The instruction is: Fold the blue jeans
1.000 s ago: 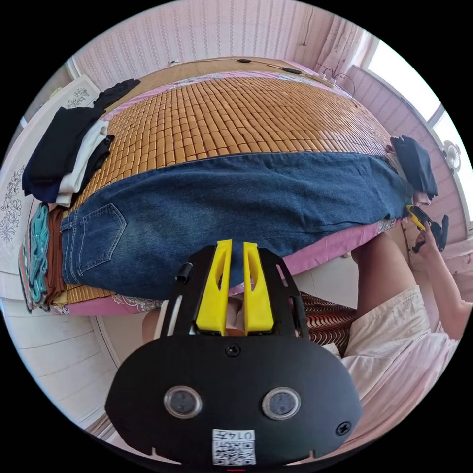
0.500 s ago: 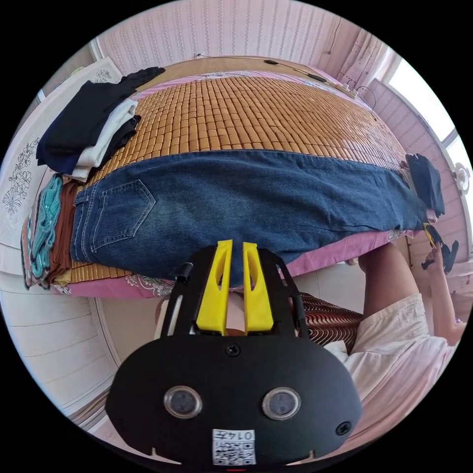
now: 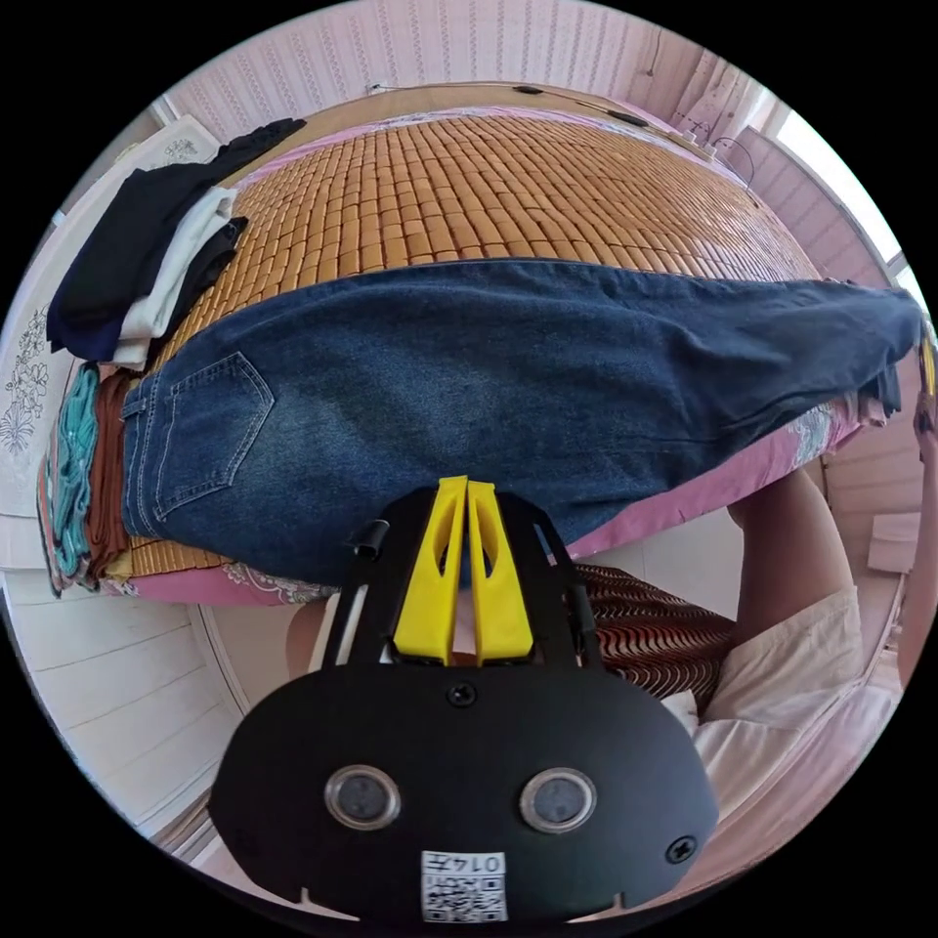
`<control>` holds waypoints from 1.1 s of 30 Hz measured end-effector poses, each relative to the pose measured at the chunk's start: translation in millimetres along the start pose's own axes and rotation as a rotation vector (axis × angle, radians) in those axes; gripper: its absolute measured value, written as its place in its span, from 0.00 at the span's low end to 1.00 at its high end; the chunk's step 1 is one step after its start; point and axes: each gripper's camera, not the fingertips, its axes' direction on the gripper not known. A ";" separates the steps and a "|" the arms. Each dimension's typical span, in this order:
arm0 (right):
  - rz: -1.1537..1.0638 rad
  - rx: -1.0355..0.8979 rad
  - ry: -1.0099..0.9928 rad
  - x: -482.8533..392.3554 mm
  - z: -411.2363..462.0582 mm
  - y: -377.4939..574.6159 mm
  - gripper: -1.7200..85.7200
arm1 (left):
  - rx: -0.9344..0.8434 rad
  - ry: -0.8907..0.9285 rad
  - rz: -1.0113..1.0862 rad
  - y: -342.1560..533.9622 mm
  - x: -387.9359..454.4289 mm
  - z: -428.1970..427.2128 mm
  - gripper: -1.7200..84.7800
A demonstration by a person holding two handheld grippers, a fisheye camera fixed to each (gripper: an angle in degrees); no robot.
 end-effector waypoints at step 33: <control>-1.092 -1.591 0.494 -140.9 521.3 644.9 0.09 | 0.216 0.439 -0.167 110.8 -126.1 -63.3 0.02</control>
